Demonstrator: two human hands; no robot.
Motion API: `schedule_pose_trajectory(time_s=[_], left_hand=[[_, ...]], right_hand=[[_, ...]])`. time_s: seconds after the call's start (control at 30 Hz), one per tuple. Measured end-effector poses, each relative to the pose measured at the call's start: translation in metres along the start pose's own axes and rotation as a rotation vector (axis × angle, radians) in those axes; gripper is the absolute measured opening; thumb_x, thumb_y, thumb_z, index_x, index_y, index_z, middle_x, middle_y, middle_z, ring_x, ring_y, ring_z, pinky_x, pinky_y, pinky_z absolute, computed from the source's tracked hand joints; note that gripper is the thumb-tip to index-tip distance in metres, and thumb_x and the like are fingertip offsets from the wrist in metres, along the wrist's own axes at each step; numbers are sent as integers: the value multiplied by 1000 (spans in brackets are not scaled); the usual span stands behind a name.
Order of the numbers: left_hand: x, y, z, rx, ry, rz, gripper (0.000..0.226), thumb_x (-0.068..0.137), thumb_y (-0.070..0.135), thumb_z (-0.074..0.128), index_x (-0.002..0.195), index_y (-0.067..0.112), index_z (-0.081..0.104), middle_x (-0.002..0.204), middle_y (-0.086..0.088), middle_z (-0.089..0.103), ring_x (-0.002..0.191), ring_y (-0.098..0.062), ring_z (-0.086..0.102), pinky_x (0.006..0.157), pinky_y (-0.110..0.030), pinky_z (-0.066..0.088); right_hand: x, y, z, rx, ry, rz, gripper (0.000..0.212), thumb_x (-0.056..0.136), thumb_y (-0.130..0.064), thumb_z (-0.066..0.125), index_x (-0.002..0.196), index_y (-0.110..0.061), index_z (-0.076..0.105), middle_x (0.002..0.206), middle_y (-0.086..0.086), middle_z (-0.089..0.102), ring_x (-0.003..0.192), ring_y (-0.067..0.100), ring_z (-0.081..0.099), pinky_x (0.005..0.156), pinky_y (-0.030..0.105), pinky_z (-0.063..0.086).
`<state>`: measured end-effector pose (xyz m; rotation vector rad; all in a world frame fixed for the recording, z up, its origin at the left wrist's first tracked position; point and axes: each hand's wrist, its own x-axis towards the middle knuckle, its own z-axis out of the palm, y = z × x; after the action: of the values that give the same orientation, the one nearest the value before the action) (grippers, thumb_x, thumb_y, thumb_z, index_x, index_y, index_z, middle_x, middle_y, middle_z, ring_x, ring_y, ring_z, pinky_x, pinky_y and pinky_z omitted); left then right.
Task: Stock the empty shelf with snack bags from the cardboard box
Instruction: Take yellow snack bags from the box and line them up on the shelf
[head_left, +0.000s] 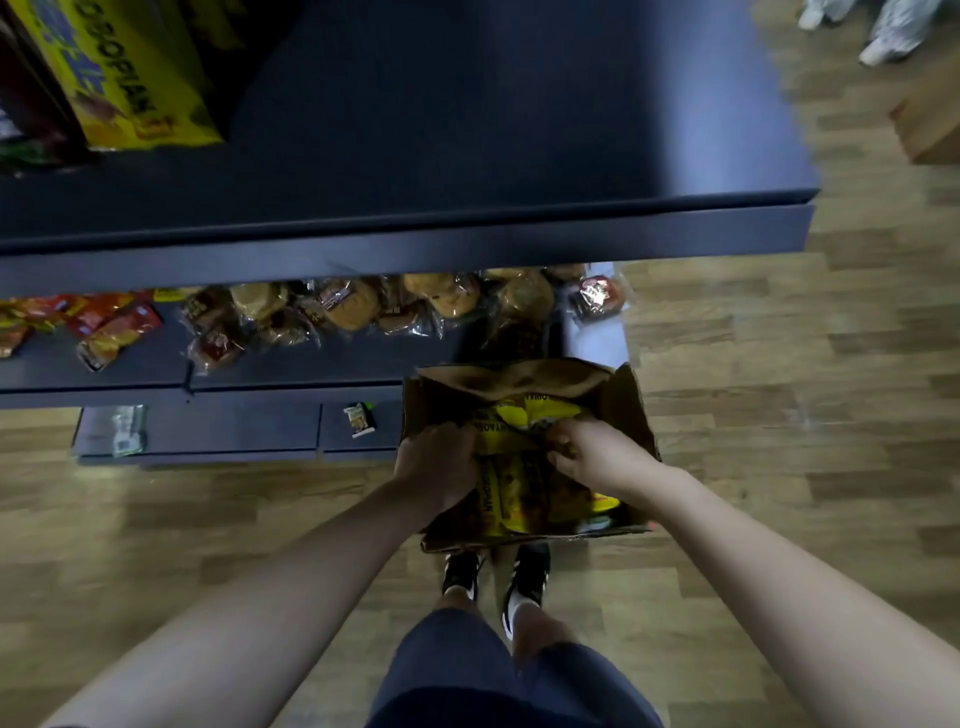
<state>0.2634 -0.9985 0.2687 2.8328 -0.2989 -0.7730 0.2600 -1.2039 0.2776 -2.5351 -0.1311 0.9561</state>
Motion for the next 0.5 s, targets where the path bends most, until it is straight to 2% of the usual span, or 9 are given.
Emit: schedule_pose_trajectory(time_s=[0.17,0.27,0.33,0.43,0.5], left_hand=[[14,-5,21,-60,-131,-46,28,92,16,42,115,17,58,118,-10,61,110,-34,57,84,-41,49],[26,-4,43,-106,-269,-124,32,94,16,42,124,16,53,125,-12,56,114,-35,54,92,-45,48],[31,-4,58,-169,-316,-186,36,95,19,42,130,15,48,131,-13,51,119,-34,51,97,-45,46],[31,-4,74,-427,-294,-232,44,97,18,42,141,9,36,146,-17,36,133,-33,36,112,-43,30],[31,0,76,-541,-258,-302,45,100,21,37,143,9,33,148,-16,34,136,-31,33,114,-40,26]], right_hand=[[27,16,31,-45,-87,84,35,91,-30,49,125,-22,53,120,10,61,108,31,57,81,36,51],[39,24,49,-39,-98,135,42,90,-34,40,131,-33,44,121,10,59,110,35,53,85,38,51],[48,29,59,-53,-100,161,41,90,-34,37,131,-33,44,120,11,59,110,35,51,85,39,50],[56,27,67,-42,-8,161,37,92,-29,39,127,-25,50,118,13,59,109,36,52,85,41,50],[65,22,71,8,40,179,34,96,-24,41,125,-10,52,120,18,57,110,36,53,84,34,47]])
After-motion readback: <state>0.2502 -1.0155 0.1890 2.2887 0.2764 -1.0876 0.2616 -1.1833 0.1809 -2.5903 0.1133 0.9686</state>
